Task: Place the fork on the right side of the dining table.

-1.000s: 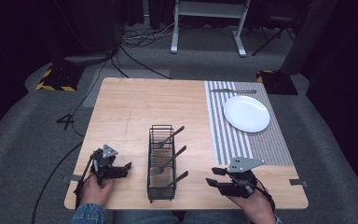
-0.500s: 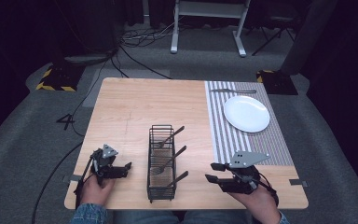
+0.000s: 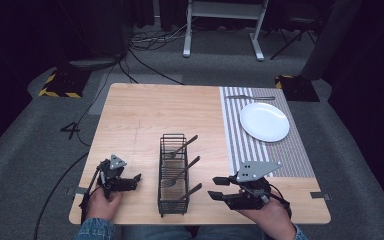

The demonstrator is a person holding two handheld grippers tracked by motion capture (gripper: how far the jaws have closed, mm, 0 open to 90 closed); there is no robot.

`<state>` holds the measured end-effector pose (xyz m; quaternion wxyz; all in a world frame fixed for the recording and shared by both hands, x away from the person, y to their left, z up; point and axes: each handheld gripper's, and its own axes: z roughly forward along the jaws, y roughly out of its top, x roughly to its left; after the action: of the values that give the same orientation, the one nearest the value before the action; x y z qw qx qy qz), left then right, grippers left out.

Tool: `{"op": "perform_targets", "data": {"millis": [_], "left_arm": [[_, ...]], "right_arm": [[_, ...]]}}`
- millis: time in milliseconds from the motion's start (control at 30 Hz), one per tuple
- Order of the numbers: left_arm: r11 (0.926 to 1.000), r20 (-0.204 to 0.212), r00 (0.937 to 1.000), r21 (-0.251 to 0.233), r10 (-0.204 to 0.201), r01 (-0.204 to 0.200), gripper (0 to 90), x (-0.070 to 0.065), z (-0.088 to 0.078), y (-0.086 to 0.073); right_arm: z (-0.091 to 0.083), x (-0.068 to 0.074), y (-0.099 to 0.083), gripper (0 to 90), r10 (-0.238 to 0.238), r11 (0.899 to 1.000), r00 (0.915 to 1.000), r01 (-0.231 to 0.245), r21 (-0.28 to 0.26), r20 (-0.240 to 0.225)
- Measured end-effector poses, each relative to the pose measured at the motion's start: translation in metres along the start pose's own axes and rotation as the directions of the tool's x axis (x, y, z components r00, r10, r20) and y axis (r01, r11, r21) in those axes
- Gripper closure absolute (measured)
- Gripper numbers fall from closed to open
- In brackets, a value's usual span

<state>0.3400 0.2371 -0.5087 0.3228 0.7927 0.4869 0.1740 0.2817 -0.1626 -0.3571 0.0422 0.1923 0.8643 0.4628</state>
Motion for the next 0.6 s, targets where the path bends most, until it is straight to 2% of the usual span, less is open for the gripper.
{"op": "perform_targets", "data": {"millis": [267, 600], "left_arm": [[1.0000, 0.000, 1.0000, 0.000, 0.000, 0.000, 11.3, 0.000, 0.000, 0.000], [1.0000, 0.000, 1.0000, 0.000, 0.000, 0.000, 11.3, 0.000, 0.000, 0.000]], "right_arm": [[0.012, 0.002, 0.010, 58.5, 0.016, 1.000, 0.9982, -0.016, 0.001, -0.058], [0.027, 0.002, 0.016, 65.9, 0.041, 0.999, 0.9955, -0.038, 0.034, -0.085]]}}
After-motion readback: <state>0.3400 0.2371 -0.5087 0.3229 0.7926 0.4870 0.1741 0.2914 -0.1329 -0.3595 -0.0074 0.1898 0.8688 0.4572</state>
